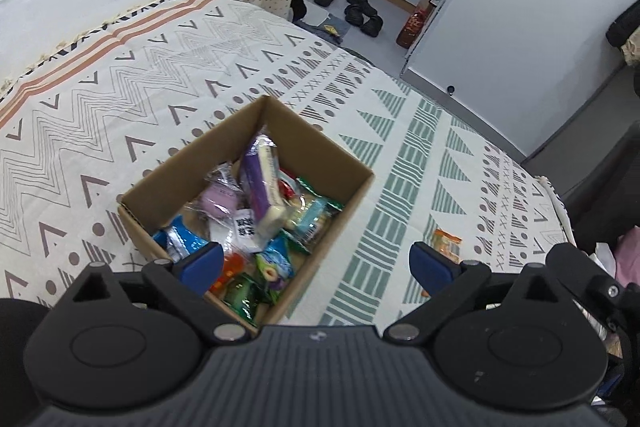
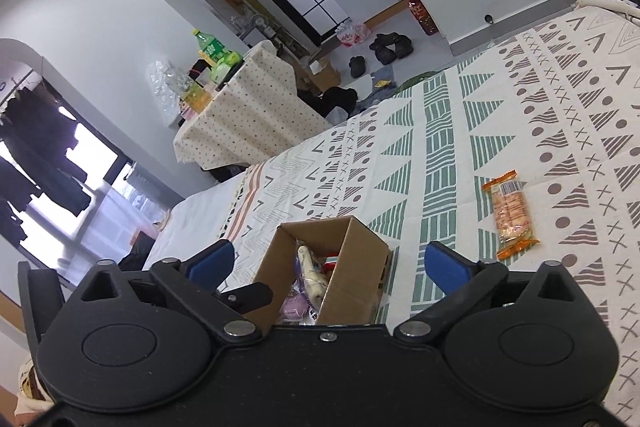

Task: Organize snacks
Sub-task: 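Move both tools back toward the orange wafer and green packets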

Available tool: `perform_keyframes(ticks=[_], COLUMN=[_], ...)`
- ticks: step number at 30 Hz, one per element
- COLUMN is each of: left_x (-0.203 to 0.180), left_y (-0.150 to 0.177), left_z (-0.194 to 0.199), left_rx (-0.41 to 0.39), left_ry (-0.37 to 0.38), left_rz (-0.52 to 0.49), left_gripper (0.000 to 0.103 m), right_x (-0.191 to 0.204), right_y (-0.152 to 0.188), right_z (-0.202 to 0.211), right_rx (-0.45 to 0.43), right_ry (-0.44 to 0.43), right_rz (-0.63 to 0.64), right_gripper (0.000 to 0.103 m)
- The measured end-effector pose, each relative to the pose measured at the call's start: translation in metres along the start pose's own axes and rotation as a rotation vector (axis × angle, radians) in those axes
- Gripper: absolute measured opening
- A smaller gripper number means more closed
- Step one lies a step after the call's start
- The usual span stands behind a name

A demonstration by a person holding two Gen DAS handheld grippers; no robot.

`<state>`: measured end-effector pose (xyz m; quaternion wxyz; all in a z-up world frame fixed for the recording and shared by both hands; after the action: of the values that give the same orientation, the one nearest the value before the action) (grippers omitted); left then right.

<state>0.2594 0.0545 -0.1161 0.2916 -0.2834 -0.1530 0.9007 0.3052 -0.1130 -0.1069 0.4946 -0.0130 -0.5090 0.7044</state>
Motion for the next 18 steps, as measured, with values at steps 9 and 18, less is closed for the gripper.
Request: perform_keyframes(ticks=[9,18], left_x=[-0.02,-0.033], left_y=[0.021,0.051], left_z=[0.007,-0.005], left_rx=[-0.024,0.011], left_ry=[0.012,-0.009], left_rz=[-0.008,-0.018], left_gripper=[0.099,0.099], right_x=[-0.019,-0.052], right_y=[0.006,0.008], right_z=[0.018,0.033], right_rx=[0.027,0.011], right_ry=[-0.013,0.08], right_rz=[-0.002,-0.013], right_gripper=[0.103,0.103])
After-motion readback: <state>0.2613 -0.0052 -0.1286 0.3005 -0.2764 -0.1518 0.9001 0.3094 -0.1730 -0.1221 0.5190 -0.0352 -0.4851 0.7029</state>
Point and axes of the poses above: each gripper's, at about its wrist camera, not at the fingertips, and z roughly against the way its jaws point, x to its left, y to its underside, the point moved 9 cm from there along -z, roughly the way its jaws point, and after that the axes turned 14 degrees about z, right-handed, at the moved point
